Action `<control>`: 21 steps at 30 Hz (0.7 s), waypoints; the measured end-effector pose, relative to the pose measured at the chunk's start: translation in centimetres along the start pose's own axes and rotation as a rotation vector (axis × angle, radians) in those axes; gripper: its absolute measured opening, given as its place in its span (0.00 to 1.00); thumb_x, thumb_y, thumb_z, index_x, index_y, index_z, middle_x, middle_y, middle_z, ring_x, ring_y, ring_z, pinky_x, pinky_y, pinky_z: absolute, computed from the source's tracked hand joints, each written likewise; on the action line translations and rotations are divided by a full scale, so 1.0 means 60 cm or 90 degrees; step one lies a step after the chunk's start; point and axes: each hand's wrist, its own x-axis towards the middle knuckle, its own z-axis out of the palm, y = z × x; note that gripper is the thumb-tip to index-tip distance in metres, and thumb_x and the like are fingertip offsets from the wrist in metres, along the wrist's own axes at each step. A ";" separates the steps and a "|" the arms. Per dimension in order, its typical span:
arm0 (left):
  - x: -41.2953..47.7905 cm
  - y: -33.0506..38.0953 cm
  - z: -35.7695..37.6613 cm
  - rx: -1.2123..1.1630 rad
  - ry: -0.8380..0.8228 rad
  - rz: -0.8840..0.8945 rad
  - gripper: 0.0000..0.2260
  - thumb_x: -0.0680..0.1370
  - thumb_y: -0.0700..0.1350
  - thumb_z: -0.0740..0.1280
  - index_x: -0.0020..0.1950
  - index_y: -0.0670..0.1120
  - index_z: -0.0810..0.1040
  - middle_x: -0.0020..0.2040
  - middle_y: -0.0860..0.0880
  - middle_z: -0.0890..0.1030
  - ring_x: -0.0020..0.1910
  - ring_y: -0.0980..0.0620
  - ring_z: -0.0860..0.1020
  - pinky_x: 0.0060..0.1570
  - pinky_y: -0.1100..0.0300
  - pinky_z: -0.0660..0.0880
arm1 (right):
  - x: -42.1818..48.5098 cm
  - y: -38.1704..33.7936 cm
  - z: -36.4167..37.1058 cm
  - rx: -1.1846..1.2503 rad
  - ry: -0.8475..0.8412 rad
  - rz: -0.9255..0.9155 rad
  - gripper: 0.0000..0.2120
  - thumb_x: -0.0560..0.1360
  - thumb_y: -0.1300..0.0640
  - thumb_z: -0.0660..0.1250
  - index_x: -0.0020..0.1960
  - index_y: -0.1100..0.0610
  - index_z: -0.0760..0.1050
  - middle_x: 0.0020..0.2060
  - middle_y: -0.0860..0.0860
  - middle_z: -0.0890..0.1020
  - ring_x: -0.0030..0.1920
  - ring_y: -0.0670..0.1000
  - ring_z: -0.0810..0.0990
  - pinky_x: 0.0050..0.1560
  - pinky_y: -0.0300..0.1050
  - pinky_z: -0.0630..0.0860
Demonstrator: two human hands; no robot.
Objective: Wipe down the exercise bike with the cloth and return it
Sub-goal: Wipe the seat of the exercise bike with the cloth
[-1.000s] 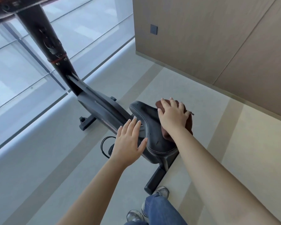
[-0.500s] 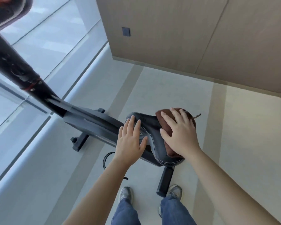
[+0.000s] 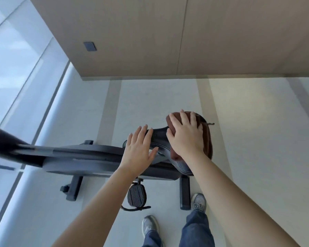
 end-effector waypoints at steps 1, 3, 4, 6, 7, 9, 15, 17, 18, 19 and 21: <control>0.000 -0.003 0.001 -0.006 0.000 0.003 0.27 0.78 0.52 0.60 0.73 0.41 0.59 0.73 0.41 0.61 0.72 0.43 0.56 0.70 0.47 0.54 | 0.001 0.000 0.001 0.002 0.005 0.003 0.24 0.77 0.46 0.54 0.72 0.47 0.58 0.74 0.54 0.59 0.73 0.62 0.53 0.65 0.64 0.62; 0.001 -0.006 0.003 -0.028 0.003 0.005 0.26 0.78 0.51 0.61 0.72 0.41 0.60 0.73 0.41 0.61 0.72 0.42 0.57 0.70 0.47 0.55 | -0.026 0.003 0.008 0.003 0.051 0.000 0.24 0.76 0.45 0.56 0.71 0.48 0.61 0.72 0.55 0.62 0.72 0.62 0.58 0.62 0.63 0.66; 0.001 -0.006 0.003 -0.044 0.004 0.004 0.26 0.78 0.51 0.61 0.72 0.40 0.61 0.72 0.41 0.62 0.72 0.42 0.58 0.69 0.46 0.56 | -0.052 0.003 0.014 -0.002 0.081 -0.001 0.24 0.75 0.45 0.58 0.70 0.48 0.63 0.71 0.55 0.65 0.70 0.63 0.61 0.60 0.62 0.69; 0.003 -0.007 0.002 -0.073 0.007 0.008 0.26 0.78 0.50 0.63 0.71 0.39 0.61 0.72 0.40 0.63 0.71 0.41 0.59 0.69 0.45 0.57 | -0.103 -0.003 0.029 -0.032 0.127 0.009 0.24 0.74 0.46 0.60 0.69 0.50 0.66 0.69 0.57 0.69 0.67 0.63 0.67 0.57 0.61 0.71; 0.004 -0.008 0.001 -0.082 0.007 0.011 0.26 0.78 0.49 0.63 0.71 0.39 0.61 0.72 0.40 0.63 0.71 0.41 0.59 0.69 0.45 0.58 | -0.118 -0.008 0.035 -0.054 0.138 0.016 0.24 0.74 0.46 0.60 0.69 0.50 0.67 0.68 0.57 0.70 0.66 0.63 0.69 0.56 0.61 0.72; 0.004 -0.015 -0.001 -0.090 0.010 0.015 0.26 0.77 0.49 0.63 0.71 0.39 0.61 0.72 0.40 0.64 0.71 0.41 0.59 0.69 0.45 0.57 | -0.115 -0.017 0.037 -0.076 0.132 0.038 0.23 0.75 0.46 0.59 0.69 0.51 0.67 0.67 0.58 0.71 0.65 0.64 0.70 0.56 0.62 0.72; 0.007 -0.039 -0.005 -0.085 0.002 0.019 0.27 0.78 0.52 0.62 0.72 0.39 0.60 0.72 0.41 0.64 0.71 0.42 0.59 0.69 0.47 0.56 | -0.017 -0.038 0.015 -0.059 0.028 -0.004 0.23 0.78 0.45 0.52 0.71 0.50 0.61 0.71 0.57 0.64 0.71 0.64 0.59 0.62 0.63 0.66; 0.005 -0.046 -0.003 -0.086 0.002 0.018 0.27 0.77 0.52 0.62 0.72 0.39 0.61 0.71 0.40 0.64 0.71 0.41 0.60 0.69 0.47 0.56 | 0.019 -0.037 0.007 -0.031 -0.009 -0.050 0.22 0.78 0.45 0.52 0.70 0.49 0.63 0.70 0.53 0.66 0.71 0.61 0.57 0.65 0.62 0.62; 0.002 -0.050 -0.003 -0.088 0.004 0.013 0.27 0.77 0.51 0.62 0.72 0.39 0.61 0.71 0.40 0.64 0.71 0.41 0.60 0.69 0.47 0.57 | 0.026 -0.036 0.006 -0.029 -0.009 -0.072 0.21 0.78 0.45 0.52 0.69 0.49 0.64 0.69 0.52 0.68 0.71 0.59 0.58 0.65 0.61 0.62; 0.000 -0.054 -0.001 -0.091 0.005 0.005 0.27 0.77 0.51 0.63 0.72 0.39 0.61 0.71 0.40 0.64 0.71 0.41 0.60 0.69 0.47 0.57 | 0.026 -0.035 0.008 -0.025 -0.001 -0.091 0.21 0.78 0.45 0.53 0.69 0.49 0.65 0.68 0.51 0.69 0.70 0.58 0.59 0.65 0.60 0.62; -0.005 -0.062 0.001 -0.099 0.007 -0.012 0.27 0.78 0.51 0.62 0.72 0.39 0.60 0.71 0.41 0.64 0.71 0.42 0.60 0.69 0.48 0.57 | 0.003 -0.036 0.012 0.010 0.027 -0.120 0.21 0.77 0.46 0.55 0.69 0.49 0.65 0.68 0.51 0.70 0.70 0.58 0.60 0.65 0.59 0.62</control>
